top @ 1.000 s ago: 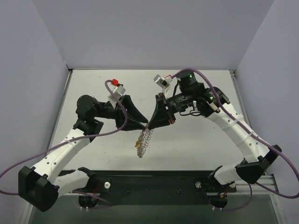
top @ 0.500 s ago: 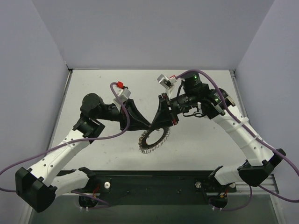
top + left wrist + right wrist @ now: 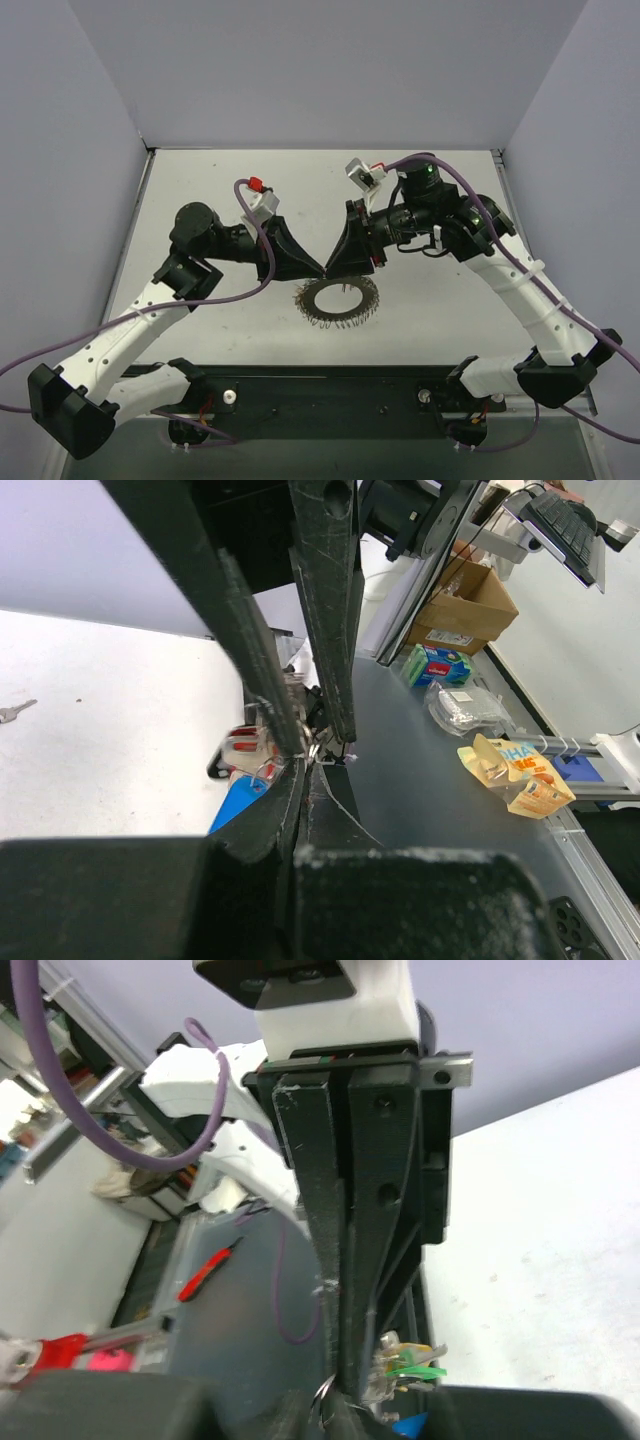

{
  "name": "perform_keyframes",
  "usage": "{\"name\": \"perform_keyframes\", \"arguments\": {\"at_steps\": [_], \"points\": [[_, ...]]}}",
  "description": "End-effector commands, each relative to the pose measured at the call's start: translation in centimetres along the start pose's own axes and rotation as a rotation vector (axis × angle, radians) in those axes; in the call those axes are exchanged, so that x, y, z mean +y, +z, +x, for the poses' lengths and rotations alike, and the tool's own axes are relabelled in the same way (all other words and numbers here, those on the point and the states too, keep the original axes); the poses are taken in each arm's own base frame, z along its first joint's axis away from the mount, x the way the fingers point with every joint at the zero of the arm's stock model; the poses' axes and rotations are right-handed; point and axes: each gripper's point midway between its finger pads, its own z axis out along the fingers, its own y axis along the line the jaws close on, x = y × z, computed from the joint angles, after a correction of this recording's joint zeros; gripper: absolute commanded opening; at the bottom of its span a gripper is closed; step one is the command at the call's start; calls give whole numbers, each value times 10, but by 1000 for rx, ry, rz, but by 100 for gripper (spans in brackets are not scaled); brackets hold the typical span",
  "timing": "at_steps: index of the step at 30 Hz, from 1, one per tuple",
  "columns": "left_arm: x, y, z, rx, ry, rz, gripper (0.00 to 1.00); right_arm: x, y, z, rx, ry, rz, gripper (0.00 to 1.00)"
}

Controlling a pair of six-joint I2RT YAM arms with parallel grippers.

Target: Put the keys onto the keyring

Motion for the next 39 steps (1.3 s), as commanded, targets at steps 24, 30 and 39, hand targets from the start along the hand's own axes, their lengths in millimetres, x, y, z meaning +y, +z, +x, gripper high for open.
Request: {"name": "perform_keyframes", "arguments": {"at_steps": [24, 30, 39], "points": [[28, -17, -17, -128, 148, -263, 0, -71, -66, -30, -355, -61, 560, 95], [31, -24, -15, -133, 146, -256, 0, -132, -108, -18, -445, 152, 780, 95], [40, -37, -18, -147, 126, -243, 0, -256, -176, 74, -412, 539, 1170, 94]]}}
